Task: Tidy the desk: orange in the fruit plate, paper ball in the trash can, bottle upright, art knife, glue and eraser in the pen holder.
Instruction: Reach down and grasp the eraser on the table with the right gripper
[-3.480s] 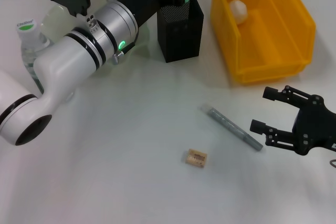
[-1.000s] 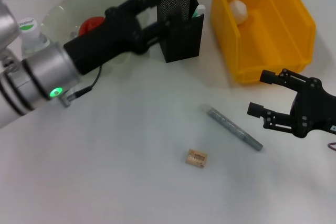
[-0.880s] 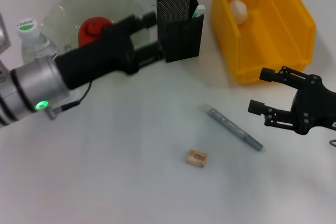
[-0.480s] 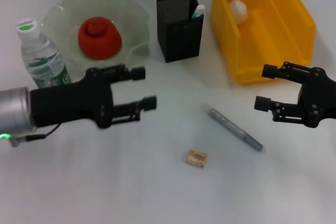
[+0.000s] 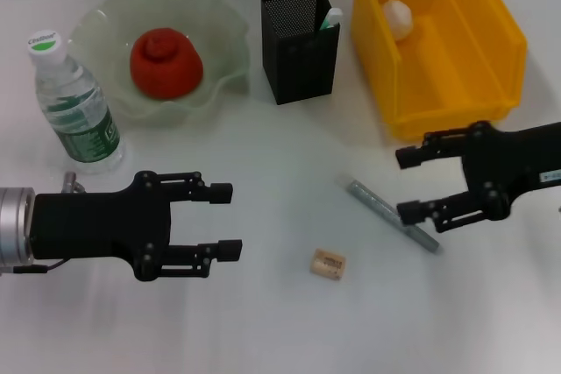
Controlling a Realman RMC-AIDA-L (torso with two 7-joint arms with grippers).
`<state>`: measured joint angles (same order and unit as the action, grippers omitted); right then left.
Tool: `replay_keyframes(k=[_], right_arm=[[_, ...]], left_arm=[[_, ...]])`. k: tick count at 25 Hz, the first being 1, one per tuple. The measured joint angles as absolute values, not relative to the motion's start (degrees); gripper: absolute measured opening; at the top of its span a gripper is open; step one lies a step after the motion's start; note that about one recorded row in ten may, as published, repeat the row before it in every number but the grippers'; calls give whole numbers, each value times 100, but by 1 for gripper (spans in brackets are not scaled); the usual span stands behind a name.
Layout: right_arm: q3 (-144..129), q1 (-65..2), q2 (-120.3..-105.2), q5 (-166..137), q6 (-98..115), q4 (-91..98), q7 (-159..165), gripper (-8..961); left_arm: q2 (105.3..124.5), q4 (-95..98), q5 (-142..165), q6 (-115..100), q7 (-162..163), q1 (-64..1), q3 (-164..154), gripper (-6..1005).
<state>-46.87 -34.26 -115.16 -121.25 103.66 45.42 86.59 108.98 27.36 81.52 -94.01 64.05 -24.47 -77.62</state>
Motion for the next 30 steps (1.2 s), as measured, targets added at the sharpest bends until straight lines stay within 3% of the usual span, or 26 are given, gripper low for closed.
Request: replay_keyframes(k=[3,5,9,30], right_arm=[[-4873,-3611,-11585,-12376,10359,4680,8858,800],[-5160,-3838,-11736,-12701,10336,4876,9070,799],[-5573,-3916,-11894,-12874,10214,5113,9147,797],[-7918,-3858,-11970,-12576,8671,5121,9214,788]], left_arm=[[10896,2738,8172,-9431,6406,-2442,-7769,714],[10890,2752,8334,-9453,6393,-2442,-7761,714],[10899,2763,8458,-9460,6340,-2432,-7745,714],[11055,2733,8469,-9308,5465,-2179,-7550,712]])
